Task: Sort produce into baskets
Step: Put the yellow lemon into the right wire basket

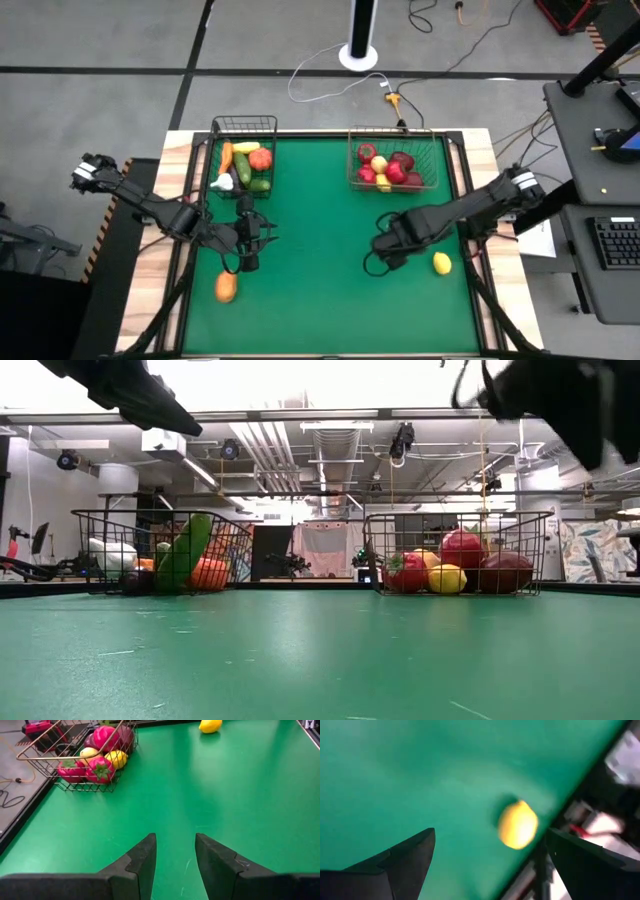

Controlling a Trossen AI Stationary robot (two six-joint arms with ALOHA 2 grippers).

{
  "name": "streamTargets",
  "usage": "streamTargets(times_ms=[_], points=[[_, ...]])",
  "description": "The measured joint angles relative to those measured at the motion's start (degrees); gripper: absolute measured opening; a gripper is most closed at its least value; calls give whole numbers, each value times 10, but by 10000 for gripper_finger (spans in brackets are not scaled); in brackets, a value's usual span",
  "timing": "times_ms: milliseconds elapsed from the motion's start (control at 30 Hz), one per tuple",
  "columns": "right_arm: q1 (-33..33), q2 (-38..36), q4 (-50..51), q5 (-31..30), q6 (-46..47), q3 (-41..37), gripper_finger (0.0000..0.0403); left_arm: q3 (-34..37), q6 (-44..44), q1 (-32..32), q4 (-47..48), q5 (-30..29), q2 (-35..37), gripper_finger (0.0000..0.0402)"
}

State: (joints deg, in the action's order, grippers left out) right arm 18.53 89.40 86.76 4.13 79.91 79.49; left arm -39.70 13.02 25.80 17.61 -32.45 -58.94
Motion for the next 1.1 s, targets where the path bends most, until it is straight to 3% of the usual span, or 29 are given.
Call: streamTargets(times_ms=[333,700,900,1100], points=[[15,2,-55,106,30,-171,368,0,-15,0,3,1,0,120],[15,2,-173,145,27,-304,367,0,-21,0,2,1,0,120],[14,-2,-254,158,23,-346,363,0,-21,0,2,0,0,120],[15,-5,-255,154,18,-342,318,0,-21,0,-1,0,0,120]])
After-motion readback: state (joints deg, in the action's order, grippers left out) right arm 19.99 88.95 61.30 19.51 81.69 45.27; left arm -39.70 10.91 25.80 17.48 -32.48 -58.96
